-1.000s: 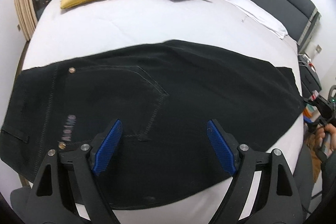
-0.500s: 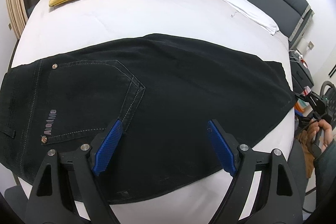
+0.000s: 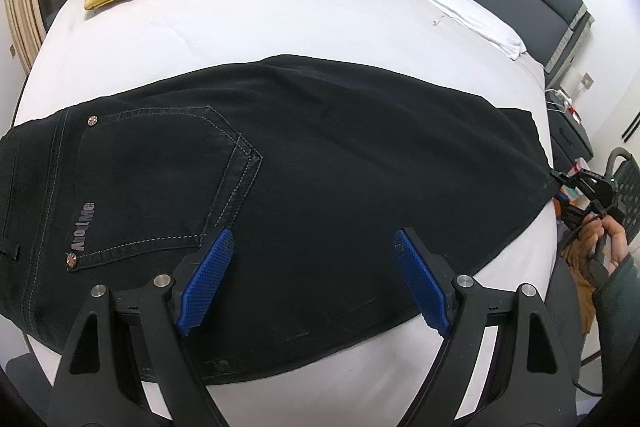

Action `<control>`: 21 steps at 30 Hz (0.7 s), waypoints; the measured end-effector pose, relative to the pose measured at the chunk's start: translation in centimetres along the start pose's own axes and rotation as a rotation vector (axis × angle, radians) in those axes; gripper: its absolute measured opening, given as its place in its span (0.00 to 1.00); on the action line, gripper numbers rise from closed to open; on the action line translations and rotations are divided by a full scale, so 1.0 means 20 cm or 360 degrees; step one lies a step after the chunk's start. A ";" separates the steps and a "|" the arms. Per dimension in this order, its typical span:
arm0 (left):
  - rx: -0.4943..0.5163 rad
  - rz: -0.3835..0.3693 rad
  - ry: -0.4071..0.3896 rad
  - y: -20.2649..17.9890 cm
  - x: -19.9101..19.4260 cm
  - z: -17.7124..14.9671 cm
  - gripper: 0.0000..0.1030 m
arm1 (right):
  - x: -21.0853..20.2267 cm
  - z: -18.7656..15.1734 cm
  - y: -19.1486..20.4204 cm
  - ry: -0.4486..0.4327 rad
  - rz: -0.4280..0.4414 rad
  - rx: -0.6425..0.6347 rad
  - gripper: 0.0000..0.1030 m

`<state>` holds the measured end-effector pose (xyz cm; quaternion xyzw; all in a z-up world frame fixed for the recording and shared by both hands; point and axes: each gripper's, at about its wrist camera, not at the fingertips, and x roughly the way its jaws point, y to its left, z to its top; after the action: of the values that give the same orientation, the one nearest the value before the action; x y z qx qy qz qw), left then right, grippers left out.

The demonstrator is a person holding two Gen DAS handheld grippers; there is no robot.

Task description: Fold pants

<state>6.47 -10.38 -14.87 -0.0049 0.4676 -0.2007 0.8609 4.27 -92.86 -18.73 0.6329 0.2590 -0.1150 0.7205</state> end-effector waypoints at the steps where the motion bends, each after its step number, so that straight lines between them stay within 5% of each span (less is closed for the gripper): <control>1: -0.0007 -0.0002 0.0004 0.00 0.00 0.00 0.80 | 0.00 0.00 0.00 -0.0001 0.0003 -0.0010 0.18; 16: -0.0107 -0.0012 0.0049 0.08 0.16 0.09 0.80 | -0.02 -0.06 0.21 -0.0129 -0.0203 -0.0289 0.13; 21: -0.0182 -0.0068 0.0029 0.13 0.16 0.13 0.80 | 0.01 -0.21 0.55 -0.0138 -0.0286 -0.0707 0.13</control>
<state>11.12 -9.54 -16.52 -0.0623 0.4858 -0.1920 0.8504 8.86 -86.77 -9.69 0.4278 0.3021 -0.1458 0.8393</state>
